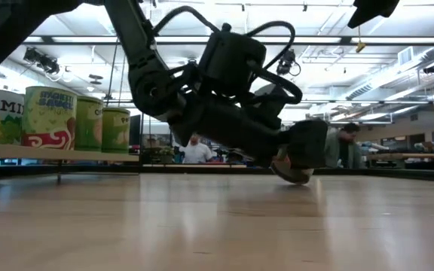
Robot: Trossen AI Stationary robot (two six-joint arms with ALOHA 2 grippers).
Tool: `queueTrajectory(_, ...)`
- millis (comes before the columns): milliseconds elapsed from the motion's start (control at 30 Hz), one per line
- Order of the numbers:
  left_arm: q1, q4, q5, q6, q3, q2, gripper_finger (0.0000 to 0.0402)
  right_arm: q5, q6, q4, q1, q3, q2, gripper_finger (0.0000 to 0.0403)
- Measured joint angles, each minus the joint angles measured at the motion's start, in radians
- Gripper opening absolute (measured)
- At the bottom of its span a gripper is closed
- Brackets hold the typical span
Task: Pick and place cans onto a shelf
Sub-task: Put the small canned oranges on the shelf
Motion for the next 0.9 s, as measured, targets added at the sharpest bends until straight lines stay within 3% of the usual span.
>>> queueTrajectory(433, 0.017, -0.061, 0.099, 0.028, 0.001, -0.001, 0.0315, -0.005, 0.001, 0.000, 0.000, 0.000, 0.000, 0.0245)
queueTrajectory(633, 0.020, -0.223, 0.135, 0.019, 0.000, -0.088, 0.0315, -0.007, 0.001, -0.001, 0.000, 0.000, 0.000, 0.0245)
queueTrajectory(767, 0.037, -0.349, 0.258, -0.068, 0.013, -0.123, 0.0315, -0.002, -0.001, -0.001, -0.006, 0.000, 0.000, 0.0245)
queueTrajectory(900, 0.052, -0.491, 0.309, -0.108, 0.052, -0.126, 0.0315, 0.000, 0.000, -0.001, -0.018, 0.000, 0.000, 0.0245)
